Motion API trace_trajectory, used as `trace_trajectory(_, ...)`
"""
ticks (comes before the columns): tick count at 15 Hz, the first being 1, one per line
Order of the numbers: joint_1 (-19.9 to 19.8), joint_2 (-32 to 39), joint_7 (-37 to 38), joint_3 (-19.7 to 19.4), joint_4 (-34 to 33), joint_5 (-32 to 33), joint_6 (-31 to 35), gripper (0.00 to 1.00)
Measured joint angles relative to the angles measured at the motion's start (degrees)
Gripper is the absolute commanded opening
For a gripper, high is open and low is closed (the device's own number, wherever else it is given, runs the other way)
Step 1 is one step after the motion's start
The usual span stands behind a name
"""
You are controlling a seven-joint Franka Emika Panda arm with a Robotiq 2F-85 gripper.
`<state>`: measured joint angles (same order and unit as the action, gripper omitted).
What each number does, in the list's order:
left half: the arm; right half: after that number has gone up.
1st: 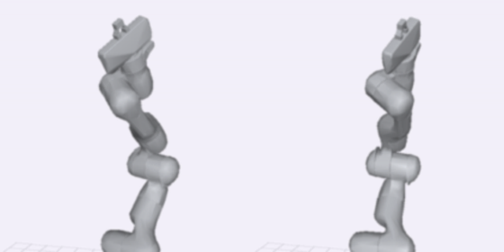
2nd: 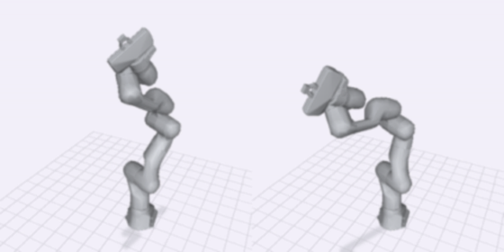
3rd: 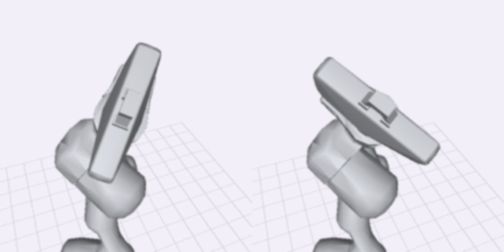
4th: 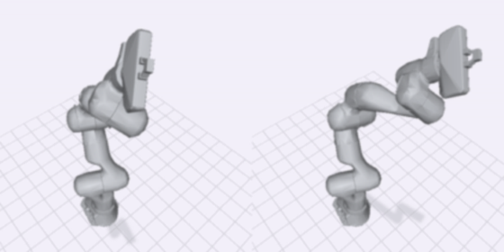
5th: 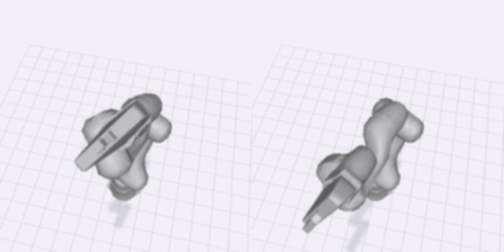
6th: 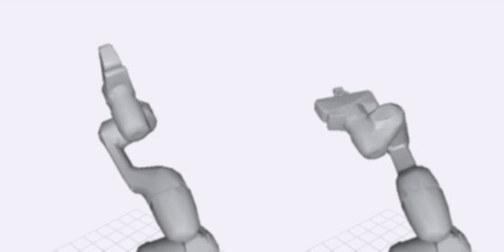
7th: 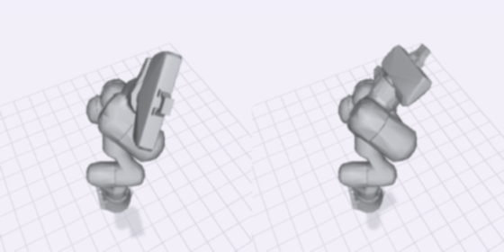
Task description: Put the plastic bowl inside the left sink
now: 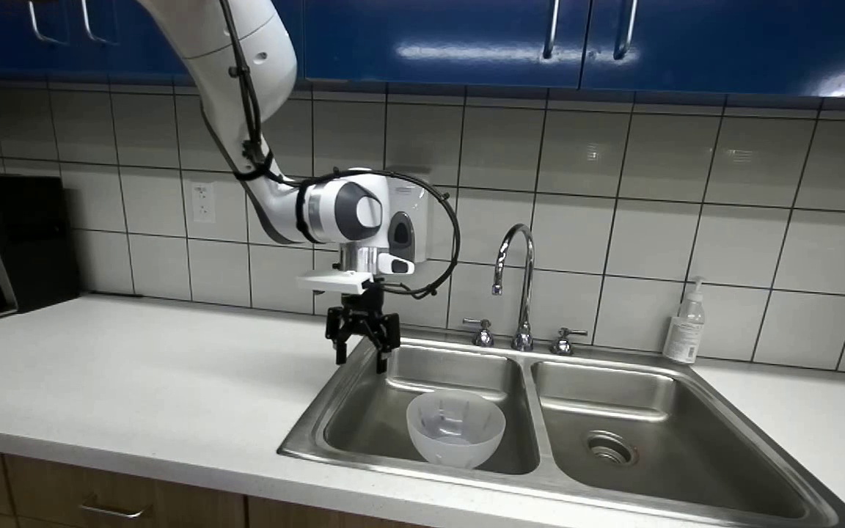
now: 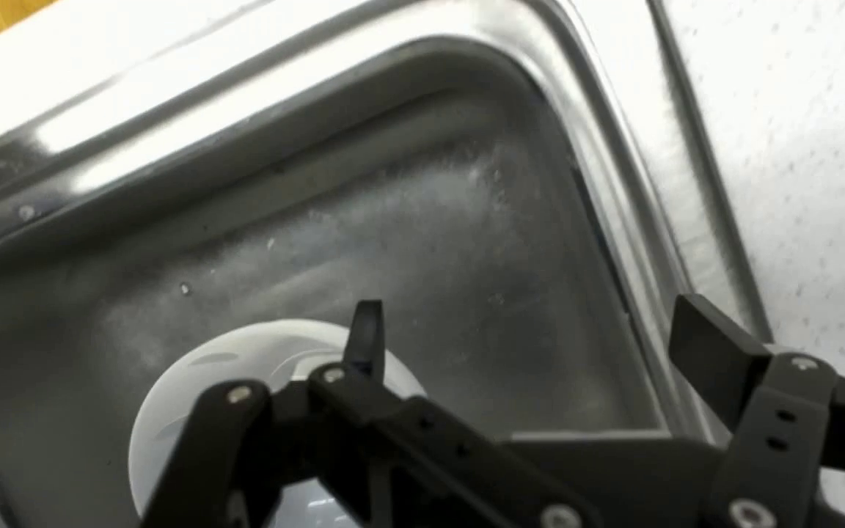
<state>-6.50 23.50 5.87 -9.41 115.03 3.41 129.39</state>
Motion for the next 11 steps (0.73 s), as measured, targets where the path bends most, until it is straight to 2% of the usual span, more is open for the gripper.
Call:
trace_trajectory(4, 3.3, -8.5, 0.4, 0.8, 12.5, 1.2, 2.5, 1.0)
trace_trajectory(8, 6.6, -18.1, 3.0, 3.1, 24.9, 3.3, 3.9, 1.0)
trace_trajectory(11, 7.7, -23.3, 4.5, 4.4, 30.1, 3.7, 3.9, 1.0)
